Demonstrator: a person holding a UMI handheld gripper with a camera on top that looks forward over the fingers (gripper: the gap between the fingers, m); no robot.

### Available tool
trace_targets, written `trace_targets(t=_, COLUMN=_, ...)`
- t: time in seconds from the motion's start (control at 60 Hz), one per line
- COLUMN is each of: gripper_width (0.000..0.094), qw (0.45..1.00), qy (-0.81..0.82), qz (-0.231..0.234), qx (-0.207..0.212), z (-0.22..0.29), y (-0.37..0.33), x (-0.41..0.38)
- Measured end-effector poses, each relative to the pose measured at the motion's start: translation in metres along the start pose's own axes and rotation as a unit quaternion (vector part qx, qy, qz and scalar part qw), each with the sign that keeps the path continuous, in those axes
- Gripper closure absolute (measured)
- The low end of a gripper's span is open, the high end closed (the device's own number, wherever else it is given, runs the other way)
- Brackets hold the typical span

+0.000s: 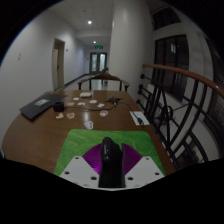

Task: Arrange mouse

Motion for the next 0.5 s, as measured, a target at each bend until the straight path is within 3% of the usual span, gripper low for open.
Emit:
trace_targets(t=0.15, gripper_width=0.043, qw=0.999, qy=0.007, qz=0.021, qx=-0.022, z=-0.004, y=-0.006, x=0.001)
trace_targets(t=0.25, gripper_width=0.0058, qw=0.999, qy=0.03, qz=0.04, qx=-0.018, z=-0.001, y=-0.028, x=0.0)
trace_targets(t=0.383, gripper_width=0.0089, qw=0.999, qy=0.014, qz=0.038, qx=0.015, z=0.007, y=-0.076, x=0.01)
trace_targets(t=0.5, gripper_width=0.0094, qw=0.999, qy=0.025, qz=0.041, qx=0.019, z=-0.002, y=-0.116, x=0.017)
Point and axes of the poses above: the point between the fingertips, and its own axes, seen from behind it with the camera up: x to the right, z up, y forward, the way the camera looks, the point moved 8 cm from there along -y, backward, against the way the camera looks, and after that the axes turned 12 degrees about x, right-handed, at the moved point
